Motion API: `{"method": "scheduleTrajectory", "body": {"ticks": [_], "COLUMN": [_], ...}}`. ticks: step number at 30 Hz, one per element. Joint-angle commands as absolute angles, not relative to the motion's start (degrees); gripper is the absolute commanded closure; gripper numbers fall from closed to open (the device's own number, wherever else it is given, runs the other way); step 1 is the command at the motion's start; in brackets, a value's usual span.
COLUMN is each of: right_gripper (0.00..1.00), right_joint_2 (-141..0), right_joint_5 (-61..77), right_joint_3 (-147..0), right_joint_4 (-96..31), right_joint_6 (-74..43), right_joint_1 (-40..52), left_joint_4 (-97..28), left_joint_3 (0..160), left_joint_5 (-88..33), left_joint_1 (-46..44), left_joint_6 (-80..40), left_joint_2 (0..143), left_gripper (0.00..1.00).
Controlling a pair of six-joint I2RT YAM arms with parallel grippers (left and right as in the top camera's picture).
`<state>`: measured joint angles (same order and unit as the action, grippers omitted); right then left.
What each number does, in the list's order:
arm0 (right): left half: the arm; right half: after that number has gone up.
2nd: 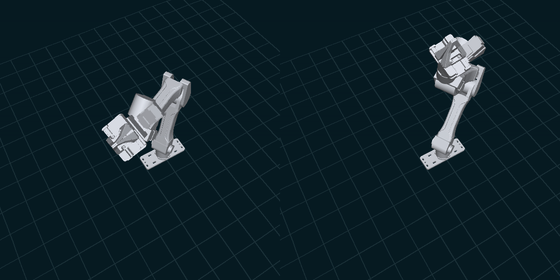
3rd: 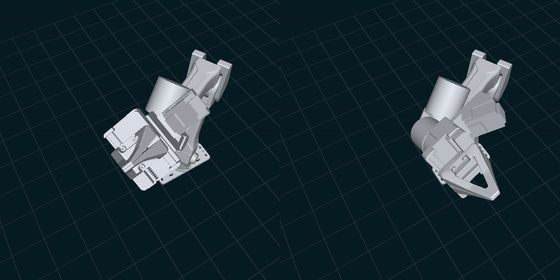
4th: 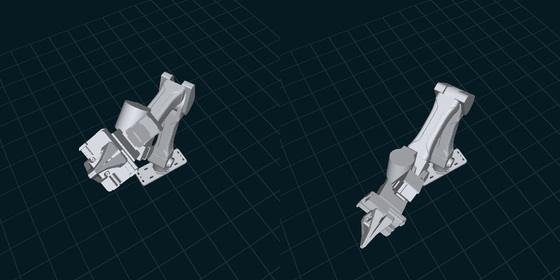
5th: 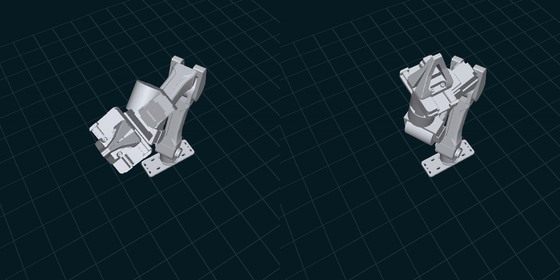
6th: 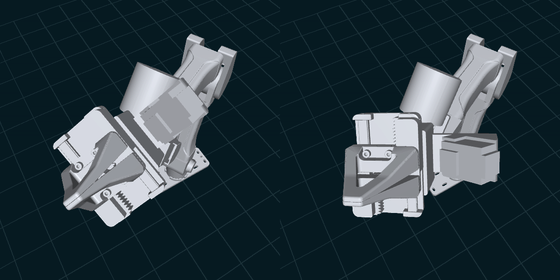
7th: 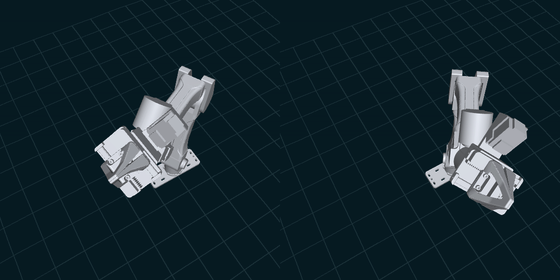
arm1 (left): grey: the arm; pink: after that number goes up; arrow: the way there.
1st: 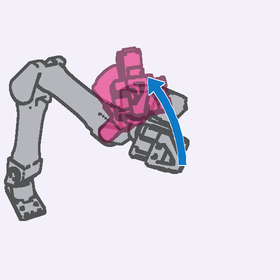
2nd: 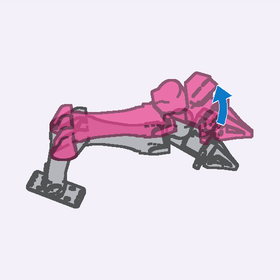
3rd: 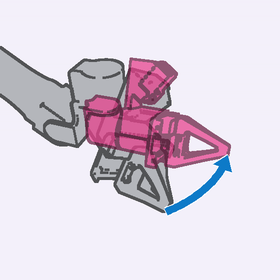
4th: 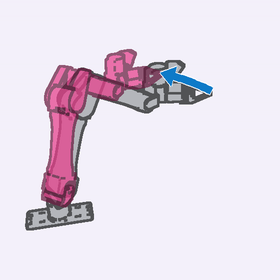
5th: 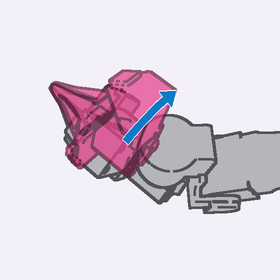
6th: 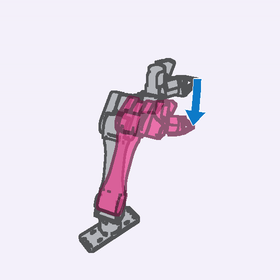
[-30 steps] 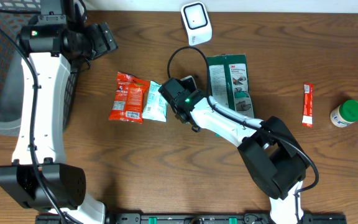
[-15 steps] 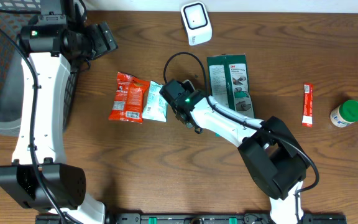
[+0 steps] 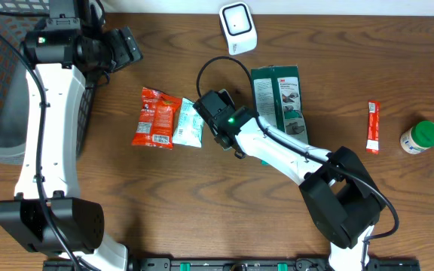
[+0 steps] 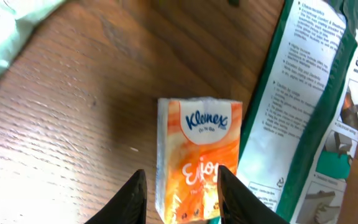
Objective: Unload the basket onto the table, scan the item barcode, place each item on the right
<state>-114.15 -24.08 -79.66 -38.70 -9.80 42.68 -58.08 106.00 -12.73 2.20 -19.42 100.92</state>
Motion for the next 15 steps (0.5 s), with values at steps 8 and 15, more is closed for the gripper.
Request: {"method": "scheduleTrajectory", "body": {"ticks": [8,15], "right_gripper": [0.69,0.69], "right_joint_2": [-114.63,-115.52], "right_joint_5": [-24.12,-25.96], "right_joint_3": [-79.53,-79.20], "right_joint_4": [-37.85,-37.93], "right_joint_6": [-12.12,-14.00], "right_joint_1": [42.96,42.76], "left_joint_4": [-58.22,-58.22], "left_joint_3": [107.37,107.37], "left_joint_5": [-12.36,-12.36], "left_joint_1": [2.35,2.35], "left_joint_6": [-18.65,-18.65], "left_joint_2": [99.92,99.92], "left_gripper": [0.11,0.11]}}
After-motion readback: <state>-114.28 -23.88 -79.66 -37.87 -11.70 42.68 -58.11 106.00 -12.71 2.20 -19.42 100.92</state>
